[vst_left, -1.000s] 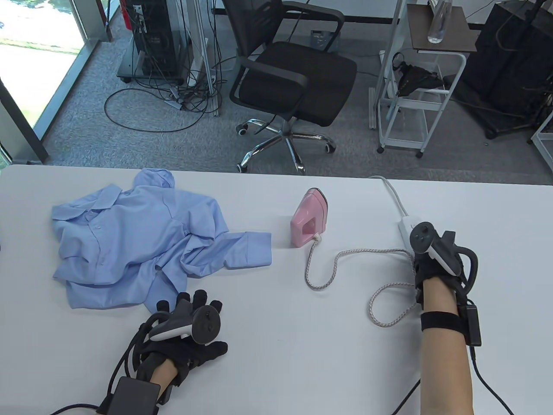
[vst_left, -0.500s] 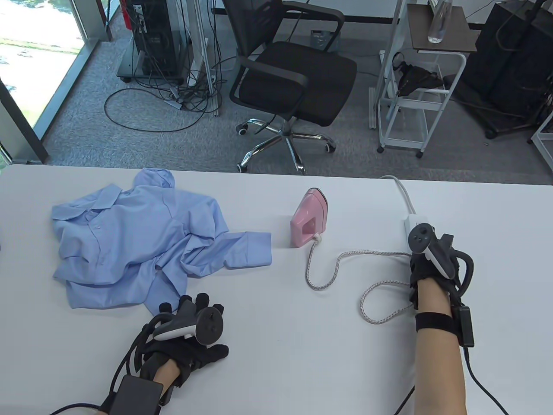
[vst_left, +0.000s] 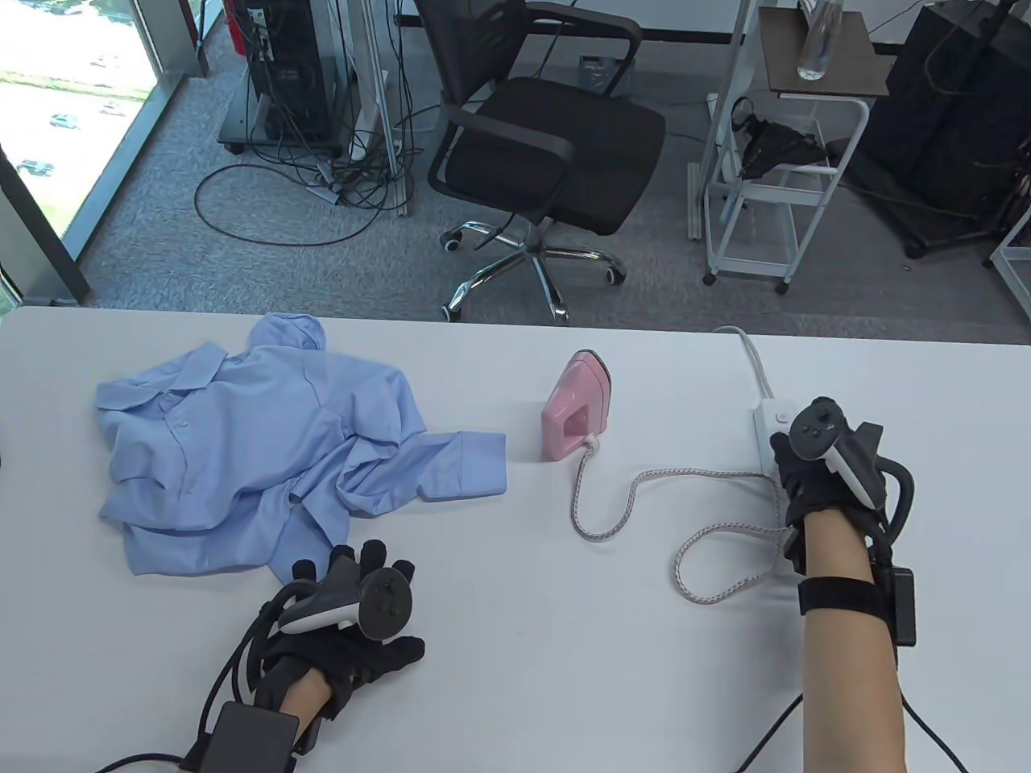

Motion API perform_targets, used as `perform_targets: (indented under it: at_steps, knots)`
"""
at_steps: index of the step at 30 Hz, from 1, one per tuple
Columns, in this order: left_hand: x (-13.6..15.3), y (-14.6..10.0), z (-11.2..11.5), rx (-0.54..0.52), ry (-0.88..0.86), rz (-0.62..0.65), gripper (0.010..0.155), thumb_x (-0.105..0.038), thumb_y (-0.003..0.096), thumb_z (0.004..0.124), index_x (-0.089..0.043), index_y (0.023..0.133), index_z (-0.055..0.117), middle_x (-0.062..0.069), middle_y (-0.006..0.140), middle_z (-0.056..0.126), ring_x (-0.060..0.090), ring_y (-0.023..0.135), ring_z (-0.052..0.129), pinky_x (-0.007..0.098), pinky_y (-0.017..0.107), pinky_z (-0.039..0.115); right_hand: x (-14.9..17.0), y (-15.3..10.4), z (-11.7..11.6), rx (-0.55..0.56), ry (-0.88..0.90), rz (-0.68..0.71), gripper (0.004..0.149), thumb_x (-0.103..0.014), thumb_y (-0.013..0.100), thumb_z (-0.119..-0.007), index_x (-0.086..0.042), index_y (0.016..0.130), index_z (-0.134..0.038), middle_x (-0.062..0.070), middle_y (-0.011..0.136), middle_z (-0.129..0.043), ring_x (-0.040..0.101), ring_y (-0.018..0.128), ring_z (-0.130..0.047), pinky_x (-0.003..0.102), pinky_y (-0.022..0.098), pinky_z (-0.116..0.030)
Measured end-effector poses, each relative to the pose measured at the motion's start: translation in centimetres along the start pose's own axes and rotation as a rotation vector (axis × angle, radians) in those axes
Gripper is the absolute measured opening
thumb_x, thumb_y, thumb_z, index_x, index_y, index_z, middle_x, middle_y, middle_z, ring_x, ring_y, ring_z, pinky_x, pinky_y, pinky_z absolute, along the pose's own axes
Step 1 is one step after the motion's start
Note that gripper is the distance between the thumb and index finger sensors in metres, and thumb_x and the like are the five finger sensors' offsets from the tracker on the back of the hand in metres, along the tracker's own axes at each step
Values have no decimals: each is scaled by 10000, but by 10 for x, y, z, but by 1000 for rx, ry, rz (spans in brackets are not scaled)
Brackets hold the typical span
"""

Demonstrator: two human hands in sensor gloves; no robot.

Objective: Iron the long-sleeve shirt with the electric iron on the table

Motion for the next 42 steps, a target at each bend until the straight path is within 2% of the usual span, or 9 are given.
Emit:
perform_targets:
  at_steps: [2,5,7,11,13,18,25,35,42]
  knots:
    - [-1,0,-1,-4,0,4,997,-700,564,480,-91,1142,-58,356,1073,-158,693,965,42,900,540,136,-1,2,9,5,4,-3,757,-569,605,-584,-188,1162,-242,267,1095,-564,463,782,-821,683,624,-682]
    - [-1,0,0,-1,3,6,996,-699,565,480,-91,1142,-57,355,1074,-158,694,964,42,900,539,136,-4,8,8,-22,8,-29,735,-565,607,-590,-214,1165,-263,267,1127,-528,503,862,-766,704,648,-645]
    - [0,0,0,2,2,3,994,-700,565,479,-93,1142,-58,356,1073,-159,693,965,41,901,539,135,-7,14,0,-54,-11,-35,716,-561,608,-597,-237,1167,-286,262,1145,-501,512,894,-741,714,660,-627]
    - [3,-1,-2,-7,-9,-3,995,-699,566,480,-91,1143,-58,355,1075,-157,694,965,42,901,539,136,-12,26,-30,-187,-51,-23,708,-563,602,-632,-285,1161,-298,240,1196,-382,537,976,-640,738,686,-576]
    - [4,-2,-3,-9,-11,-6,994,-700,565,478,-93,1143,-57,355,1075,-157,692,967,42,900,540,136,-11,31,-36,-171,-52,-37,716,-562,590,-658,-293,1157,-313,239,1201,-376,542,973,-647,742,685,-576]
    - [6,-1,-2,-5,-10,-9,994,-698,566,480,-91,1143,-54,355,1076,-156,694,965,45,900,539,137,-11,36,-52,-226,-33,-35,732,-549,591,-683,-304,1152,-282,236,1187,-451,526,931,-720,737,675,-597]
    - [6,0,-1,1,-8,-7,993,-698,566,480,-91,1143,-53,356,1076,-153,693,966,46,900,540,138,-10,40,-52,-239,-8,-49,725,-535,585,-728,-326,1141,-313,216,1097,-643,460,813,-845,727,663,-637]
    - [5,4,4,35,2,-19,991,-699,566,478,-92,1144,-50,354,1077,-150,693,966,51,900,540,139,-15,50,-49,-266,-72,-39,673,-531,599,-711,-325,1137,-363,219,1047,-714,478,827,-846,748,660,-627]
    - [3,4,5,43,7,-21,989,-698,566,479,-92,1143,-49,353,1083,-142,691,968,55,899,541,139,-17,48,-47,-281,-87,-46,655,-528,609,-684,-334,1138,-349,217,1040,-716,490,838,-833,750,662,-619]
Point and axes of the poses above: the tracker on the back of each hand, its own x axis roughly to the little-finger side, its own y axis roughly from the wrist to the fingertips, z = x × y, the point moved 3 cm from there along y, roughly from the wrist to the fingertips
